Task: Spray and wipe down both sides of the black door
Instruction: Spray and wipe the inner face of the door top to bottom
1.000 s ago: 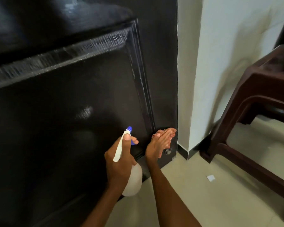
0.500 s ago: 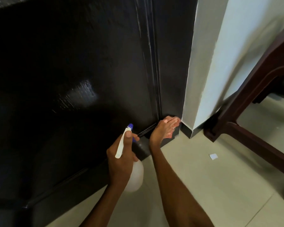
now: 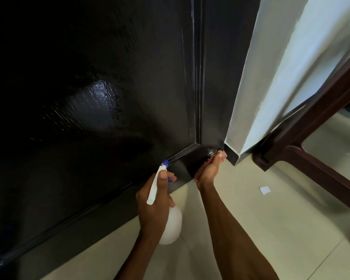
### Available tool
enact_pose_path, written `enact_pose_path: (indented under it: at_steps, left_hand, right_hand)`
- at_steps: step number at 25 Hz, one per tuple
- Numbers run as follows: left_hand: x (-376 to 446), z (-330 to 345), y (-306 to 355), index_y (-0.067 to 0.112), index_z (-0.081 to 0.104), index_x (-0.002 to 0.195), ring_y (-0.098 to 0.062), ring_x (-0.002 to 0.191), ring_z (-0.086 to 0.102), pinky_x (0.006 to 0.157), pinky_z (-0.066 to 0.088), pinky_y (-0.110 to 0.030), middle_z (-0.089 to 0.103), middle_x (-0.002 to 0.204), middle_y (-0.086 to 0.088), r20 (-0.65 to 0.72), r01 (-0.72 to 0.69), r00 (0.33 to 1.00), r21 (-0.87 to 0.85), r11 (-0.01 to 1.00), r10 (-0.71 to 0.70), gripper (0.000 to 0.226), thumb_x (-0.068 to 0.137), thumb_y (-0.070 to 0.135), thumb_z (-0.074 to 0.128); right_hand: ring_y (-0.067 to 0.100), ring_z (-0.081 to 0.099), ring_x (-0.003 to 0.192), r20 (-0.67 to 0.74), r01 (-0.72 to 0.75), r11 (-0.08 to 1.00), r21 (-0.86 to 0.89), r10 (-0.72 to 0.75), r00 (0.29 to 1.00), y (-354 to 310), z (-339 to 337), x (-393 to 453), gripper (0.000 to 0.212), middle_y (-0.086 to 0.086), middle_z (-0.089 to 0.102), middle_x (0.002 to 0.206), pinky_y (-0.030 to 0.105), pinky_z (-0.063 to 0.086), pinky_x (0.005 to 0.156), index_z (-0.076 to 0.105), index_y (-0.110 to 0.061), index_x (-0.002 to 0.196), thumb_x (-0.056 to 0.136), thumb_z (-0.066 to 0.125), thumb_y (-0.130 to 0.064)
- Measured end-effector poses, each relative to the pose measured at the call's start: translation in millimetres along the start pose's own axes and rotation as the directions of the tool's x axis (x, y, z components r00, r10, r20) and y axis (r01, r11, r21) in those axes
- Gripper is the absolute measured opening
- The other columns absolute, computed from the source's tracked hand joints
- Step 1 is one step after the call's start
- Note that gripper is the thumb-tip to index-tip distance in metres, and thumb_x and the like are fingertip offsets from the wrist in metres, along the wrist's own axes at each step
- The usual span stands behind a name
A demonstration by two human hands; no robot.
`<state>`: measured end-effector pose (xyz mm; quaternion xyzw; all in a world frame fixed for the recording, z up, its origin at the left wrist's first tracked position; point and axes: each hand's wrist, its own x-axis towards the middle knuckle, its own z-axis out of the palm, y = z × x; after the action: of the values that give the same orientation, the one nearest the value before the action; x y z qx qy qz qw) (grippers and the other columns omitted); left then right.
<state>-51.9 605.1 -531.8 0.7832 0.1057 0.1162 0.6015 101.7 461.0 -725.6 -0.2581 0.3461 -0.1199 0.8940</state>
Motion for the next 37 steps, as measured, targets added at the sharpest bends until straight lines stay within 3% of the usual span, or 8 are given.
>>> enact_pose_path:
  at_steps: [4,9,13,16,19,23,29,37]
  left_hand:
    - [-3,-3,-3,0.027,0.061,0.077,-0.006,0.044,0.057,0.051,0.047,-0.01,0.059,0.046,0.01,0.0,0.004,1.0,-0.01,1.0,-0.004,0.036,0.082,0.057,0.043]
    - [-4,-2,0,0.029,0.063,0.08,-0.008,0.046,0.059,0.051,0.048,-0.01,0.061,0.049,0.01,0.005,0.004,1.0,0.007,1.0,-0.004,0.038,0.081,0.061,0.043]
    - [-8,9,5,0.022,0.068,0.087,-0.007,0.046,0.059,0.051,0.048,-0.009,0.059,0.05,0.008,0.048,-0.004,0.999,0.018,1.0,0.003,0.054,0.077,0.068,0.04]
    - [-10,12,9,0.019,0.069,0.09,-0.006,0.045,0.059,0.05,0.047,-0.01,0.06,0.053,0.009,0.063,-0.023,0.998,0.022,0.999,0.021,0.055,0.082,0.065,0.039]
    - [-13,11,13,0.02,0.07,0.093,-0.007,0.048,0.06,0.049,0.046,-0.011,0.069,0.071,0.005,0.111,-0.05,0.993,0.009,0.999,0.049,0.046,0.092,0.054,0.039]
    - [-22,0,11,0.017,0.071,0.097,-0.01,0.057,0.064,0.051,0.047,-0.011,0.075,0.088,0.005,0.094,-0.069,0.993,0.035,0.997,0.065,0.053,0.092,0.057,0.038]
    - [-36,-29,22,0.016,0.071,0.094,-0.014,0.045,0.058,0.047,0.044,-0.015,0.075,0.09,0.009,0.039,-0.024,0.999,-0.003,1.0,0.025,0.049,0.098,0.051,0.037]
    - [-30,-21,135,0.026,0.071,0.093,-0.014,0.05,0.062,0.052,0.048,-0.013,0.074,0.081,0.006,0.046,-0.039,0.998,-0.023,0.999,0.04,0.042,0.096,0.053,0.04]
  right_hand:
    - [0.014,0.042,0.145,-0.05,0.181,0.954,-0.239,-0.199,0.979,-10,10,-31,0.089,-0.011,0.047,0.157,0.038,0.027,0.126,0.034,-0.031,0.16,0.087,0.058,-0.075]
    - [0.019,0.048,0.141,0.08,0.412,0.72,-0.558,-0.448,0.891,-21,16,-75,0.051,0.0,0.052,0.154,0.039,0.037,0.121,0.043,-0.024,0.156,0.109,0.042,-0.044]
    - [0.023,0.048,0.138,0.004,0.26,0.741,-0.62,-0.328,0.945,-26,15,-53,0.06,0.003,0.051,0.155,0.044,0.038,0.12,0.043,-0.027,0.156,0.106,0.037,-0.059]
    - [0.027,0.061,0.118,-0.168,-0.1,0.924,-0.37,0.04,0.985,-44,9,-48,0.076,0.008,0.066,0.132,0.042,0.046,0.109,0.054,-0.017,0.143,0.095,0.041,-0.074]
    - [0.034,0.07,0.097,-0.054,-0.068,0.939,-0.337,0.053,0.997,-29,-3,-82,0.042,0.018,0.073,0.105,0.034,0.056,0.073,0.065,-0.008,0.117,0.107,0.042,-0.042]
    - [0.038,0.068,0.115,0.075,-0.111,0.939,-0.324,0.143,0.987,31,-30,-106,0.054,0.018,0.07,0.126,0.058,0.053,0.103,0.07,-0.017,0.126,0.1,0.043,-0.057]
    - [0.028,0.074,0.092,0.101,-0.112,0.986,-0.12,0.125,0.987,-34,-27,-166,0.046,0.016,0.073,0.109,0.039,0.059,0.076,0.064,-0.009,0.127,0.108,0.037,-0.041]
    - [0.037,0.062,0.123,0.102,-0.051,0.981,0.189,0.032,0.994,-162,42,-243,0.067,0.02,0.064,0.134,0.051,0.044,0.113,0.059,-0.004,0.141,0.1,0.05,-0.056]
